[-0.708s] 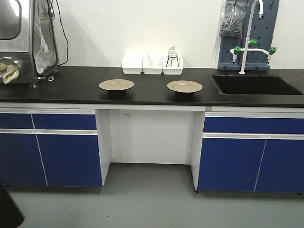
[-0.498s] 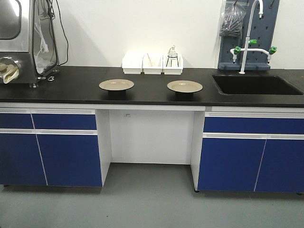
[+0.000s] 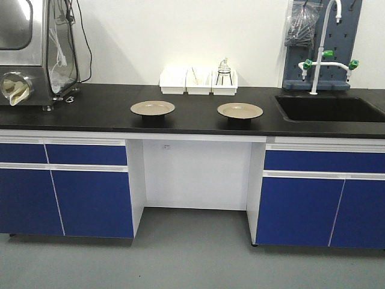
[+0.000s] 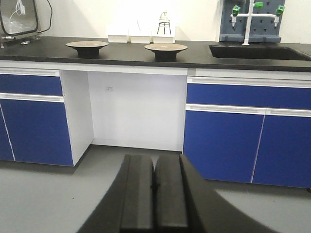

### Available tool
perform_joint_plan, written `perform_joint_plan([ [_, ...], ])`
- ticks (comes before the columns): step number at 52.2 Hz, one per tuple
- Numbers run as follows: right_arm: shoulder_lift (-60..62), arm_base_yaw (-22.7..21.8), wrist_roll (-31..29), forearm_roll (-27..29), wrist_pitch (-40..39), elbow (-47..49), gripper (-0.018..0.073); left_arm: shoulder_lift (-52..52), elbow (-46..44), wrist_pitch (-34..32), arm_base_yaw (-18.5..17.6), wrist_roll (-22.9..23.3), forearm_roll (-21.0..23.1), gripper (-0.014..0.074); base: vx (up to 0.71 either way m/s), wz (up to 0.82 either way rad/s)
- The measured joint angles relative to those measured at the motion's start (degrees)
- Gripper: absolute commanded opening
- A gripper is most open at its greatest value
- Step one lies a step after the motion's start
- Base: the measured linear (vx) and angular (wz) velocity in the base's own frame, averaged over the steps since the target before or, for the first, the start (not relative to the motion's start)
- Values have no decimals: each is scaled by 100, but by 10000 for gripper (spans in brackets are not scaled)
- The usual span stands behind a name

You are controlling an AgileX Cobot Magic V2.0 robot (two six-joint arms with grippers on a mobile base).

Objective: Arrange circular plates on left workspace
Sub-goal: 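Drive the base forward up to the counter with the two tan plates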

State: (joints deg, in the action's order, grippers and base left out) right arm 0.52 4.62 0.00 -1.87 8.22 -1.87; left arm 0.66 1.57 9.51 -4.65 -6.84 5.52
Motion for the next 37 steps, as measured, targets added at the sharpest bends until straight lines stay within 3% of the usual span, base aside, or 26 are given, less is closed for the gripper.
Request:
perform_joint_plan([
  [17, 0, 0, 0, 0, 0, 0, -3, 0, 0, 0, 0, 0, 0, 2, 24, -7],
  [37, 0, 0, 0, 0, 0, 0, -3, 0, 0, 0, 0, 0, 0, 2, 46, -9],
])
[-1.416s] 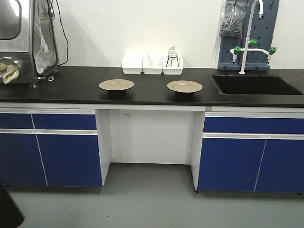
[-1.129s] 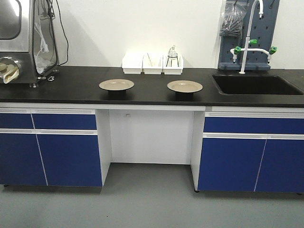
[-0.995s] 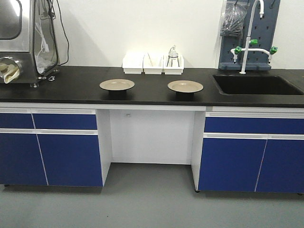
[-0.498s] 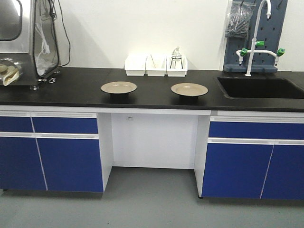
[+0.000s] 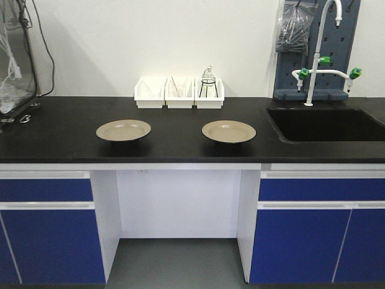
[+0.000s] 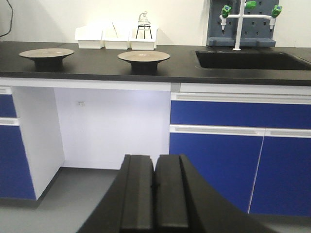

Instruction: Arrange circular plates on left workspace

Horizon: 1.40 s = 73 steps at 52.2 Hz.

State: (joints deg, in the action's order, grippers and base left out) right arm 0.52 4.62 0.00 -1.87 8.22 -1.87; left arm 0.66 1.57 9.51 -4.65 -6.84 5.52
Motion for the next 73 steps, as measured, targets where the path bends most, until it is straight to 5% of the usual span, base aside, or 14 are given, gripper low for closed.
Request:
perform_joint_plan([
  [73, 0, 0, 0, 0, 0, 0, -3, 0, 0, 0, 0, 0, 0, 2, 50, 0],
])
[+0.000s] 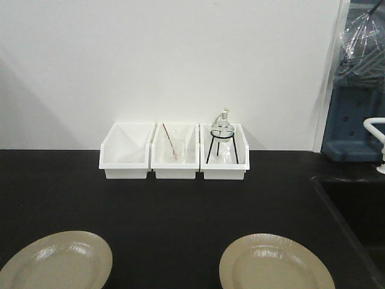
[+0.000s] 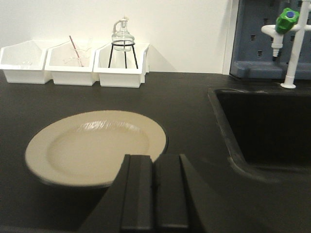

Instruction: Arrange circular plates on left workspace

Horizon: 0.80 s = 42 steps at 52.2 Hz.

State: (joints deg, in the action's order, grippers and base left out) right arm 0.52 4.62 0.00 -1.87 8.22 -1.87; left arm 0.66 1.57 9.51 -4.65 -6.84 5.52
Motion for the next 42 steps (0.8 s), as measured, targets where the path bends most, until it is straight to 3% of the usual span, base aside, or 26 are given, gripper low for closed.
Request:
perform_joint_plan([
  [42, 0, 0, 0, 0, 0, 0, -3, 0, 0, 0, 0, 0, 0, 2, 7, 1],
])
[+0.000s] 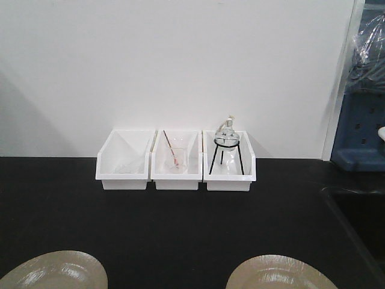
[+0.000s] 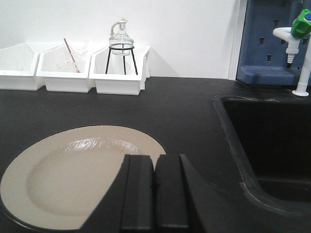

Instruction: Arrange circular plates on left workspace

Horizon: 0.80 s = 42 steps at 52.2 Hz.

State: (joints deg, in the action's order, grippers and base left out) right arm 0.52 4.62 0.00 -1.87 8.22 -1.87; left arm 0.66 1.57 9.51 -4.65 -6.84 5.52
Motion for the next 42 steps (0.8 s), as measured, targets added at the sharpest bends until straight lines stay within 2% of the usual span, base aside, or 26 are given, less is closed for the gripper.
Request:
perform_joint_plan([
  [10, 0, 0, 0, 0, -286, 0, -3, 0, 0, -92, 0, 0, -6, 2, 0, 0],
  [14, 0, 0, 0, 0, -790, 22, -3, 0, 0, -583, 0, 111, 14, 2, 0, 0],
  [16, 0, 0, 0, 0, -822, 127, -3, 0, -25, -916, 0, 277, 71, 2, 0, 0],
  [22, -235, 0, -43, 0, -726, 967, -3, -111, -635, -1209, 0, 498, 174, 2, 0, -2],
  [27, -1028, 0, -60, 0, -574, 1955, -3, -806, -1504, -1151, 0, 486, 193, 2, 0, -1],
  [32, -2174, 0, -65, -5, -388, 2875, -3, -1930, -2375, -951, 0, 480, 198, 2, 0, 1],
  [42, -3903, 0, -83, -5, -262, 3679, -3, -4121, -3585, -309, 0, 684, 205, 2, 0, 1],
])
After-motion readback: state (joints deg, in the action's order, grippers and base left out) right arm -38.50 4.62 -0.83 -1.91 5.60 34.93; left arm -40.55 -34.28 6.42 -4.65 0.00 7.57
